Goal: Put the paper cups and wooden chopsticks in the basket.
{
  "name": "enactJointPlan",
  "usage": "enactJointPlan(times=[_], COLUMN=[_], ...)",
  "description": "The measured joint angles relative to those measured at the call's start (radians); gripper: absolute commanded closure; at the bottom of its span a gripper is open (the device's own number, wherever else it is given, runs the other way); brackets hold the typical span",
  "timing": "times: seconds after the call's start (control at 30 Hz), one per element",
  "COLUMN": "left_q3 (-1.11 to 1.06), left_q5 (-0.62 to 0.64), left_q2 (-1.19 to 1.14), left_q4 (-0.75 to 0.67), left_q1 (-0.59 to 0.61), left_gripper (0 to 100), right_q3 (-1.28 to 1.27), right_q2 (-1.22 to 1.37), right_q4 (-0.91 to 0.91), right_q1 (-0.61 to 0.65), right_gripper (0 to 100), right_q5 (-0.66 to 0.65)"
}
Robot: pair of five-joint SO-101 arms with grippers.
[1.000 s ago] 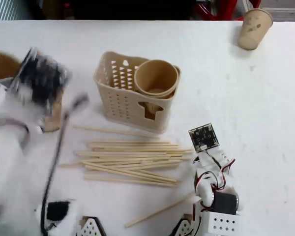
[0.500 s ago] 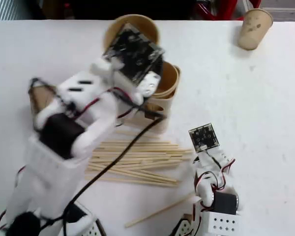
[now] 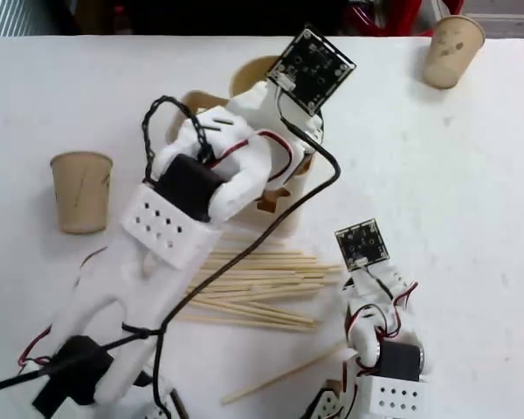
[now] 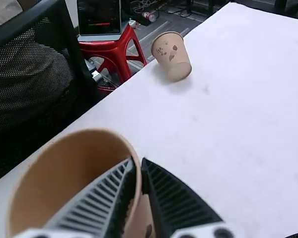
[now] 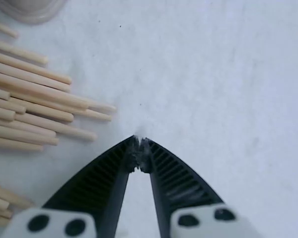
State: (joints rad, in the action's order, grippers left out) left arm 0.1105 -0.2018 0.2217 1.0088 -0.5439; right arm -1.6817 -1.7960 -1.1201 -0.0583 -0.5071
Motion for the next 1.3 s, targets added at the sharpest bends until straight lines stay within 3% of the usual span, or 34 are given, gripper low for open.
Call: enactJointPlan(times=[0.07, 0.3, 0.5, 0.67, 0.93, 1.1, 1.3], left_q3=[0.002, 0.002, 0.169, 0.330, 0.330, 0.362, 0.611], left_q5=[0.000, 0.000, 0.000, 0.000, 0.046, 0.084, 0.092], left_q2=[-0.002, -0.003, 0.008, 0.040, -0.236, -0.509, -0.798], left_q4=[0.014, 0.054, 0.250, 0.358, 0.315, 0.245, 0.275], left_q1=[0.000, 0.000, 0.029, 0.275, 0.764, 0.858, 0.864], left_gripper=[84, 83, 83, 83, 82, 74, 74], right_q3=[0.000, 0.000, 0.000, 0.000, 0.000, 0.000, 0.000], right_q2=[0.000, 0.000, 0.000, 0.000, 0.000, 0.000, 0.000], right_q4=[0.000, 0.000, 0.000, 0.000, 0.000, 0.000, 0.000], right_q1=[0.000, 0.000, 0.000, 0.000, 0.000, 0.000, 0.000], right_gripper=[97.8, 97.8, 97.8, 97.8, 97.8, 97.8, 97.8], right_q5=[0.000, 0.000, 0.000, 0.000, 0.000, 0.000, 0.000])
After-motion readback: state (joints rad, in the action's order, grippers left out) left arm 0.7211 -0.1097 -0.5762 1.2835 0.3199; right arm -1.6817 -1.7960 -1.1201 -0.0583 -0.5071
